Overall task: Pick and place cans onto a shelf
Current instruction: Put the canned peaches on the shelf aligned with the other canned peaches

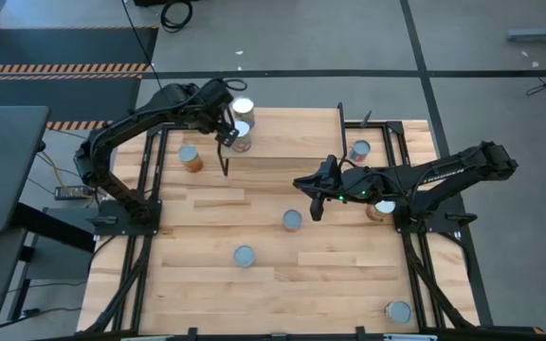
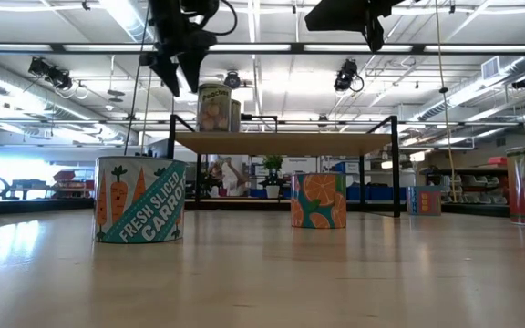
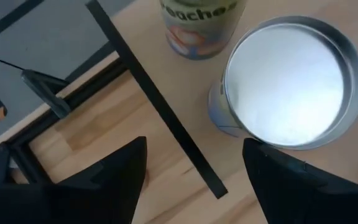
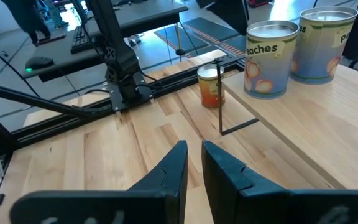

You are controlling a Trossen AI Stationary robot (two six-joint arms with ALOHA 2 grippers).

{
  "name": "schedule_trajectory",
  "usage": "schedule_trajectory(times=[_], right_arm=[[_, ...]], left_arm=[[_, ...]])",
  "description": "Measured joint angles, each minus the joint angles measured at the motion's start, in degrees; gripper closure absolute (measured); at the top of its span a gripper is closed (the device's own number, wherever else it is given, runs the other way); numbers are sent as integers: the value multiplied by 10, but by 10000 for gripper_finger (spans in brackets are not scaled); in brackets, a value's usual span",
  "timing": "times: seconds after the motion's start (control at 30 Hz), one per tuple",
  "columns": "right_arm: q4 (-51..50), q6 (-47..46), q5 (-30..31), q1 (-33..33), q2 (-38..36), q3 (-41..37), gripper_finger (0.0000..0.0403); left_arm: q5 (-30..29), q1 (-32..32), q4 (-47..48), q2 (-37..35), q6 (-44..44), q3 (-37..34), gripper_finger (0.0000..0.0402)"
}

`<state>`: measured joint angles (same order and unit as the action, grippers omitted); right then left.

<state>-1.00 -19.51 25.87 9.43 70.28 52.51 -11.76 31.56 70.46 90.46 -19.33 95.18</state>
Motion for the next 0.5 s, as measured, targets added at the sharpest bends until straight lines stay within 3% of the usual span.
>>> schedule_trajectory(times=[0.5], right_arm=[[-21, 16, 7, -3, 0, 0, 347]], left_arm=[[-10, 4, -10, -13, 7, 1, 132]])
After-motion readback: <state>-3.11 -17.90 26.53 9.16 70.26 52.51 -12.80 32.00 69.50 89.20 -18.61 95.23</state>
